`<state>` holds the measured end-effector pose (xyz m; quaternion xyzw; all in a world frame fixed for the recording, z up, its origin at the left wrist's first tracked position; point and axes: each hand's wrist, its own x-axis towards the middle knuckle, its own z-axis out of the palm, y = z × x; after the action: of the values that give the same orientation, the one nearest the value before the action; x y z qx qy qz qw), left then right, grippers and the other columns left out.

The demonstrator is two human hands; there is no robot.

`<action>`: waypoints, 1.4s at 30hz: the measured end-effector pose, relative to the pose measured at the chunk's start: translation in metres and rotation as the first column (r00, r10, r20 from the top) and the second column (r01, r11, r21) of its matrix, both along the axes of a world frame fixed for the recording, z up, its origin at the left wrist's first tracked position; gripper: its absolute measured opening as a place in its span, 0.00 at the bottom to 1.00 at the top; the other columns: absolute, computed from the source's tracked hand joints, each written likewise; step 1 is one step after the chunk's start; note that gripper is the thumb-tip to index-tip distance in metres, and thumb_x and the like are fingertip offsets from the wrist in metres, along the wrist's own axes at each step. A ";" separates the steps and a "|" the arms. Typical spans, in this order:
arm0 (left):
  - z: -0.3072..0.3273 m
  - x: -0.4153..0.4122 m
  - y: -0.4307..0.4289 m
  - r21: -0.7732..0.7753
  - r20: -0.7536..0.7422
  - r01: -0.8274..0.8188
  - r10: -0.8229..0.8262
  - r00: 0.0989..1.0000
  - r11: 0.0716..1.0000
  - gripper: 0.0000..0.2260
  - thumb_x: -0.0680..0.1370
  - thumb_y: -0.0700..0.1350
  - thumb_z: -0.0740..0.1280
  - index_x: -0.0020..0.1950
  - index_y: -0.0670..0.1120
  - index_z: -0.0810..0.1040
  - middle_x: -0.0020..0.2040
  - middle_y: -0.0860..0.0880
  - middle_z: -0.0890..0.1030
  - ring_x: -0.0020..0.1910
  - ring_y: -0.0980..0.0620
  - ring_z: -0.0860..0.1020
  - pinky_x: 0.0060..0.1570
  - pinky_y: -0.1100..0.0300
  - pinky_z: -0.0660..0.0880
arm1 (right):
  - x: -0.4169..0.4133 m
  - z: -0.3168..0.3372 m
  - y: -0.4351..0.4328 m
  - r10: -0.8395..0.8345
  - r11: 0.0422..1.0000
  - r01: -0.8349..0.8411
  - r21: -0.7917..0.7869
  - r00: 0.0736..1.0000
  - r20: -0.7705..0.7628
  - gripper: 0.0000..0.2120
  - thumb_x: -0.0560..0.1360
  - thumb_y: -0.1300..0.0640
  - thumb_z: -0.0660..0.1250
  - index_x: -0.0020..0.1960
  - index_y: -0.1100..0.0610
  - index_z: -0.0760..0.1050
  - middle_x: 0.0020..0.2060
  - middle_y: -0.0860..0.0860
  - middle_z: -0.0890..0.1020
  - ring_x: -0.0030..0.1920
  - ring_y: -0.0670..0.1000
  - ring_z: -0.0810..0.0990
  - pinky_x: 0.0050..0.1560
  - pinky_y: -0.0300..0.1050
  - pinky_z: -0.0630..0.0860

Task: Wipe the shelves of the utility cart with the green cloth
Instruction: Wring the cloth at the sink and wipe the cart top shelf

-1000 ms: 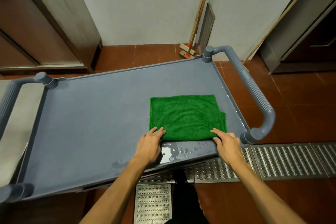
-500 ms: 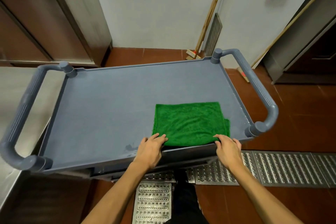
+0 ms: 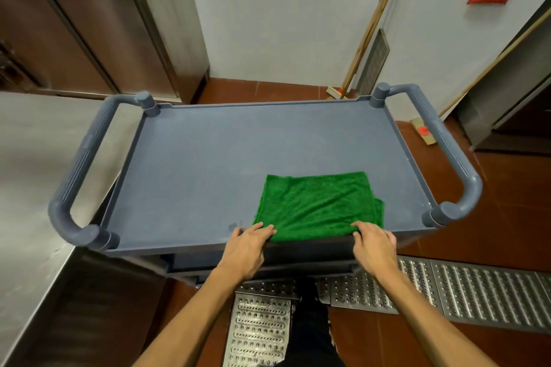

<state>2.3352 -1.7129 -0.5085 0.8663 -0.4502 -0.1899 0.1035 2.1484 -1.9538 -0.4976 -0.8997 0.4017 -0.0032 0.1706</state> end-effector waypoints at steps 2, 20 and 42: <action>0.001 0.002 0.007 -0.007 -0.004 -0.018 0.018 1.000 1.000 0.24 0.81 0.38 0.58 0.75 0.55 0.68 0.77 0.57 0.68 0.79 0.55 0.60 0.74 0.47 0.59 | 0.003 0.000 0.005 0.015 1.000 -0.015 0.005 1.000 0.000 0.14 0.80 0.56 0.59 0.64 0.51 0.75 0.61 0.47 0.80 0.65 0.49 0.74 0.67 0.51 0.61; 0.005 0.038 0.100 -0.012 -0.006 -0.220 0.220 0.975 0.975 0.18 0.84 0.43 0.57 0.72 0.58 0.71 0.74 0.59 0.72 0.77 0.59 0.63 0.72 0.48 0.62 | 0.049 0.003 0.080 0.267 0.963 -0.267 0.044 0.964 -0.001 0.18 0.81 0.55 0.56 0.70 0.50 0.70 0.72 0.47 0.70 0.71 0.48 0.66 0.70 0.50 0.58; 0.034 0.047 0.210 -0.011 0.052 -0.420 0.420 0.906 0.907 0.31 0.70 0.46 0.50 0.72 0.51 0.73 0.73 0.54 0.74 0.74 0.51 0.70 0.69 0.46 0.69 | 0.117 0.009 0.153 0.593 0.794 -0.566 0.220 0.801 -0.079 0.26 0.80 0.52 0.59 0.77 0.52 0.59 0.78 0.50 0.58 0.77 0.54 0.55 0.73 0.56 0.57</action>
<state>2.3818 -1.5032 -0.4745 0.9476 -0.2559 -0.1401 0.1299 2.2654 -1.8010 -0.4884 -0.9573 0.1160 0.1517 0.2171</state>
